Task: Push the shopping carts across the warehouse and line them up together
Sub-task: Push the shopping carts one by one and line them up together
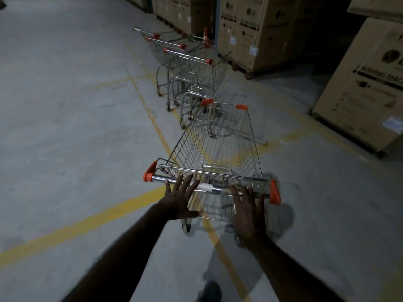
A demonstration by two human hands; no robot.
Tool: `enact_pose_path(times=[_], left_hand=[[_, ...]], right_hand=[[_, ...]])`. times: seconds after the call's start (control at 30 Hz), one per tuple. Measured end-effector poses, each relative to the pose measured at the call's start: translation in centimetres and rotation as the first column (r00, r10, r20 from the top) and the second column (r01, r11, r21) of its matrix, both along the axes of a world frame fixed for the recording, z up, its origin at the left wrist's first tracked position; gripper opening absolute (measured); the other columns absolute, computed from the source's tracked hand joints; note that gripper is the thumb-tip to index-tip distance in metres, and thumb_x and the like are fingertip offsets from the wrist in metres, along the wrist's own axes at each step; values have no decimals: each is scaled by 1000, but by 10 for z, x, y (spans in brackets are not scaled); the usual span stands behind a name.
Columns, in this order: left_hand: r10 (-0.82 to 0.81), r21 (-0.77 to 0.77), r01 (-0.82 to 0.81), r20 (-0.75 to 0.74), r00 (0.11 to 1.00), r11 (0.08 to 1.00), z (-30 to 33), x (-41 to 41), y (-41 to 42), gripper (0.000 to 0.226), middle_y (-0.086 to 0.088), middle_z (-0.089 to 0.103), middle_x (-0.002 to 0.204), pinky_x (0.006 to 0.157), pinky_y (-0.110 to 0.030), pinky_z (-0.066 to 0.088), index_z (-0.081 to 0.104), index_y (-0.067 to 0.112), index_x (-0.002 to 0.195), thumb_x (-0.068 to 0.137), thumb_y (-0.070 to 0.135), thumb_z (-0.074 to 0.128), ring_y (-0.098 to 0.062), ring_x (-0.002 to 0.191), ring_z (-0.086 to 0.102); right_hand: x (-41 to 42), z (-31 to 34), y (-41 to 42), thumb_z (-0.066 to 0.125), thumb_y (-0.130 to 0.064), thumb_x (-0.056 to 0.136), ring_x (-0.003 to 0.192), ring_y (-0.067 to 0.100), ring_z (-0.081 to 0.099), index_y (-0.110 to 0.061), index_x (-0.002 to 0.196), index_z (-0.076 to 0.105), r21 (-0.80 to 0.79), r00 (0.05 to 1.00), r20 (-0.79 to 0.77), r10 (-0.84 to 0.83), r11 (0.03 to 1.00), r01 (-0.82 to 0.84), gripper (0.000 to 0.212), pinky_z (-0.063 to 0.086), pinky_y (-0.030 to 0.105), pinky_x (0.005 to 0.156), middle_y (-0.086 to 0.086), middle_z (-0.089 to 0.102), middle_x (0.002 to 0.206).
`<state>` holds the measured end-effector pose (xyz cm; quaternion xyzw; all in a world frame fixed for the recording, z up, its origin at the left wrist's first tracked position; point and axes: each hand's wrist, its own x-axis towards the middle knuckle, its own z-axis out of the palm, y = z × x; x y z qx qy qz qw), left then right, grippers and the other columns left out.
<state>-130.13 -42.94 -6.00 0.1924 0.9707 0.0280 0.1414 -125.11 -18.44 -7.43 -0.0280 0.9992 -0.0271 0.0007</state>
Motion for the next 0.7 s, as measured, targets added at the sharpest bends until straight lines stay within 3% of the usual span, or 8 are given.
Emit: enact_pose_path(times=[0.13,0.23,0.4,0.7], left_hand=[[-3,-11,3,-7,1000,1000,-2,-62,-8,115,-2,-20,161,110,-71,-2,-21,33,149,73,80,51,-35,146,-19],[-19,-6,19,0,1000,1000,1,-104,-13,113,-2,-21,160,110,-71,-2,-15,31,151,73,79,52,-35,146,-19],[-56,18,56,-19,998,998,-4,-175,-28,114,-2,-18,161,109,-73,2,-11,30,152,71,81,51,-34,146,-19],[-155,-29,154,-48,987,988,-11,-324,-70,113,-2,-22,160,110,-71,2,-22,34,148,69,81,45,-36,146,-18]], right_hand=[[-61,-2,-7,64,-2,62,132,37,45,-22,149,35,-9,1000,-4,-2,1000,2,94,31,63,104,16,46,146],[-102,-8,-11,49,-7,65,131,38,46,-21,150,28,-11,1000,-23,2,1000,-2,89,30,64,105,19,48,144],[-164,-8,-24,68,-7,56,133,39,41,-21,150,23,-49,1000,-10,-11,999,11,105,29,64,104,20,47,143],[-285,-14,-79,74,-11,54,129,42,45,-16,145,43,-40,992,-32,-121,992,120,97,26,67,106,23,49,140]])
